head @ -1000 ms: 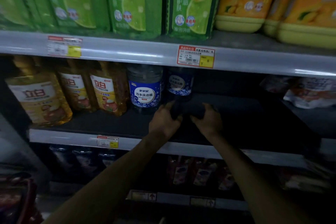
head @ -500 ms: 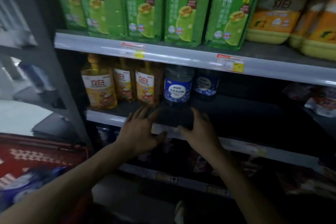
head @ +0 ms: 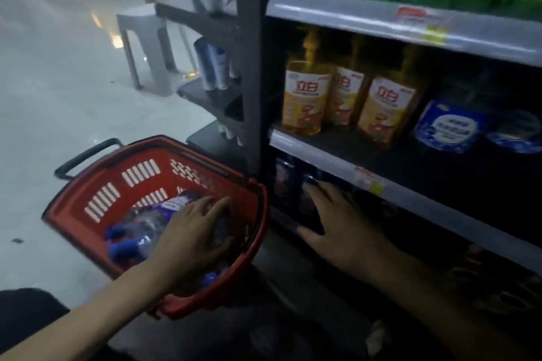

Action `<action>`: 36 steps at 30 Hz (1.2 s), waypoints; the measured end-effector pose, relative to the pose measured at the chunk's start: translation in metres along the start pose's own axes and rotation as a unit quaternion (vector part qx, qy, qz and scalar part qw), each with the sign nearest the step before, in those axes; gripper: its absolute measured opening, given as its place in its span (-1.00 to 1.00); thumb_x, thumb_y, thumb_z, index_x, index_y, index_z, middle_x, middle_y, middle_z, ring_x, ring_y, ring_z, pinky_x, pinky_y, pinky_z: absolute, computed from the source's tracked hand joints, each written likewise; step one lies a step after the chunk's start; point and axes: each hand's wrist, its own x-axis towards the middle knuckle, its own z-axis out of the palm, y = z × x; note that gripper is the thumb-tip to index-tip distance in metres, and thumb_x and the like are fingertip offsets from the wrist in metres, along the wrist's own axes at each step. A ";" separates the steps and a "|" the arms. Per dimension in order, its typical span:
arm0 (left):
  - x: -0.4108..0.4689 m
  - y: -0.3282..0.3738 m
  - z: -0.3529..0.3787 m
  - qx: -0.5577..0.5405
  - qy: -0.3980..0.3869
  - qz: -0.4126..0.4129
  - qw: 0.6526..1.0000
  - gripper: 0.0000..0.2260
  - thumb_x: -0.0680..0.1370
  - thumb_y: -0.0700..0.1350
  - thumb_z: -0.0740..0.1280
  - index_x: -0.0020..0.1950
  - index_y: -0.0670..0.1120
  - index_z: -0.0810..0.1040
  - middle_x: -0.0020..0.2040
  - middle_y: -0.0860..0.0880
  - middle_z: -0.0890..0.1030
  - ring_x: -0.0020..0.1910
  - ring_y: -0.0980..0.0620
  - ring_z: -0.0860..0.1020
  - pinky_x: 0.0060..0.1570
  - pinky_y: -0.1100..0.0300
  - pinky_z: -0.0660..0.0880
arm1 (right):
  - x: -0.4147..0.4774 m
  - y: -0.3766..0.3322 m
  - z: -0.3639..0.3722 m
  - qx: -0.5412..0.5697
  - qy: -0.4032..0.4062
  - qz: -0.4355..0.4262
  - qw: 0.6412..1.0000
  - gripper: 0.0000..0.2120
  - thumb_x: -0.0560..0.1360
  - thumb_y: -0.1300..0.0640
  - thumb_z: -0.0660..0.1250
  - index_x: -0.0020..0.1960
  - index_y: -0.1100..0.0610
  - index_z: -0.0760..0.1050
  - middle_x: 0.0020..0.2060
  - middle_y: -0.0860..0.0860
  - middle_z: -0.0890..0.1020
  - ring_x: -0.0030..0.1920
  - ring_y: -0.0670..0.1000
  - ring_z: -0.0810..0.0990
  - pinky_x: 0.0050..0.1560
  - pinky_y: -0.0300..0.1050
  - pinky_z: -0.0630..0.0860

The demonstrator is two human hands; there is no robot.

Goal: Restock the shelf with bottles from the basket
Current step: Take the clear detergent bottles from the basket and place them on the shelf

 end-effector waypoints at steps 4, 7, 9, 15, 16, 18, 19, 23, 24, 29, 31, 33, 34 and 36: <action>-0.017 -0.022 0.023 0.037 -0.043 -0.040 0.998 -0.31 0.44 0.35 0.21 0.41 -0.04 0.58 0.21 -0.14 0.66 0.10 -0.21 0.67 0.03 -0.05 0.63 | 0.020 -0.027 0.026 -0.046 -0.053 -0.062 0.996 -0.22 0.60 -0.24 0.25 0.65 -0.10 -0.11 0.64 0.02 -0.05 0.63 0.10 -0.09 0.61 0.10 0.01; -0.024 -0.040 0.029 0.045 -0.054 -0.038 0.997 -0.37 0.48 0.32 0.23 0.42 -0.03 0.56 0.25 -0.13 0.62 0.15 -0.20 0.63 0.11 -0.07 0.58 | 0.039 -0.050 0.042 -0.093 -0.064 -0.111 0.987 -0.24 0.60 -0.23 0.25 0.64 -0.03 -0.04 0.61 0.09 0.07 0.61 0.14 0.01 0.61 0.09 0.01; -0.034 -0.053 0.033 0.064 -0.035 -0.019 0.997 -0.41 0.47 0.24 0.24 0.38 -0.06 0.58 0.23 -0.16 0.62 0.12 -0.22 0.62 0.13 -0.08 0.56 | 0.053 -0.065 0.052 -0.113 -0.062 -0.141 0.982 -0.25 0.59 -0.20 0.29 0.63 0.01 0.04 0.57 0.11 0.17 0.58 0.13 0.12 0.59 0.06 0.08; -0.051 -0.062 0.036 0.078 -0.033 -0.012 0.996 -0.48 0.51 0.20 0.21 0.34 -0.05 0.60 0.21 -0.14 0.64 0.12 -0.18 0.61 0.14 -0.05 0.53 | 0.100 -0.098 0.090 -0.103 -0.114 -0.183 0.971 -0.30 0.54 -0.11 0.39 0.58 0.02 0.22 0.45 0.03 0.39 0.45 0.07 0.37 0.45 0.00 0.35; -0.053 -0.065 0.034 0.082 -0.032 -0.016 0.996 -0.48 0.51 0.19 0.19 0.35 -0.06 0.58 0.23 -0.14 0.63 0.14 -0.19 0.60 0.16 -0.07 0.53 | 0.108 -0.104 0.097 -0.094 -0.121 -0.183 0.971 -0.32 0.53 -0.09 0.40 0.56 0.00 0.24 0.43 0.02 0.41 0.42 0.07 0.40 0.41 0.02 0.41; -0.057 -0.072 0.029 0.097 -0.029 -0.028 0.994 -0.45 0.51 0.18 0.14 0.39 -0.07 0.54 0.27 -0.14 0.59 0.19 -0.19 0.58 0.22 -0.12 0.50 | 0.122 -0.115 0.111 -0.079 -0.127 -0.185 0.971 -0.36 0.50 -0.04 0.41 0.53 -0.02 0.29 0.38 0.01 0.46 0.37 0.08 0.47 0.33 0.06 0.48; -0.059 -0.076 0.026 0.107 -0.028 -0.032 0.993 -0.44 0.50 0.17 0.14 0.41 -0.07 0.52 0.29 -0.14 0.58 0.21 -0.18 0.57 0.25 -0.13 0.49 | 0.129 -0.121 0.118 -0.069 -0.128 -0.186 0.972 -0.37 0.49 -0.01 0.42 0.51 -0.02 0.30 0.36 0.02 0.48 0.34 0.09 0.49 0.30 0.07 0.50; -0.066 -0.087 0.021 0.120 -0.023 -0.032 0.992 -0.48 0.50 0.14 0.23 0.38 -0.08 0.53 0.31 -0.15 0.57 0.25 -0.19 0.56 0.25 -0.13 0.51 | 0.155 -0.145 0.143 -0.015 -0.147 -0.196 0.969 -0.30 0.45 -0.01 0.49 0.52 -0.05 0.30 0.35 0.05 0.49 0.34 0.10 0.50 0.30 0.09 0.50; -0.068 -0.088 0.020 0.119 -0.018 -0.035 0.992 -0.49 0.50 0.13 0.19 0.37 -0.08 0.54 0.31 -0.16 0.58 0.25 -0.19 0.57 0.24 -0.13 0.52 | 0.162 -0.151 0.147 -0.003 -0.157 -0.200 0.967 -0.27 0.43 -0.02 0.52 0.52 -0.06 0.29 0.37 0.04 0.48 0.36 0.09 0.49 0.32 0.09 0.49; -0.073 -0.092 0.020 0.122 -0.019 -0.050 0.991 -0.48 0.51 0.10 0.09 0.34 -0.09 0.57 0.34 -0.15 0.58 0.27 -0.19 0.57 0.20 -0.11 0.52 | 0.195 -0.168 0.162 0.002 -0.201 -0.231 0.952 -0.04 0.21 -0.05 0.68 0.51 -0.09 0.30 0.39 0.02 0.51 0.36 0.07 0.50 0.32 0.08 0.51; -0.070 -0.094 0.021 0.126 -0.018 -0.051 0.991 -0.52 0.52 0.08 0.17 0.33 -0.10 0.57 0.33 -0.16 0.59 0.26 -0.21 0.57 0.18 -0.12 0.53 | 0.201 -0.170 0.166 0.008 -0.212 -0.224 0.951 -0.01 0.15 0.00 0.71 0.45 -0.14 0.28 0.32 0.01 0.55 0.28 0.07 0.56 0.22 0.10 0.58; -0.067 -0.095 0.023 0.136 -0.009 -0.054 0.989 -0.57 0.51 0.05 0.31 0.31 -0.12 0.59 0.29 -0.17 0.60 0.22 -0.22 0.57 0.14 -0.12 0.54 | 0.204 -0.172 0.170 0.025 -0.235 -0.209 0.949 -0.04 0.13 0.07 0.73 0.35 -0.17 0.26 0.17 0.01 0.62 0.12 0.06 0.64 0.06 0.12 0.66; -0.065 -0.095 0.024 0.140 -0.005 -0.057 0.988 -0.59 0.51 0.04 0.33 0.30 -0.12 0.59 0.27 -0.17 0.60 0.21 -0.22 0.57 0.12 -0.11 0.54 | 0.205 -0.172 0.171 0.035 -0.245 -0.202 0.948 -0.06 0.12 0.08 0.73 0.30 -0.17 0.25 0.12 0.01 0.64 0.06 0.05 0.66 0.00 0.13 0.68; -0.061 -0.096 0.026 0.145 0.005 -0.059 0.988 -0.59 0.53 0.05 0.29 0.30 -0.12 0.58 0.25 -0.16 0.59 0.19 -0.22 0.56 0.09 -0.10 0.53 | 0.207 -0.172 0.171 0.057 -0.250 -0.198 0.946 -0.09 0.11 0.08 0.74 0.24 -0.17 0.23 0.13 0.00 0.62 0.05 0.06 0.66 0.00 0.14 0.68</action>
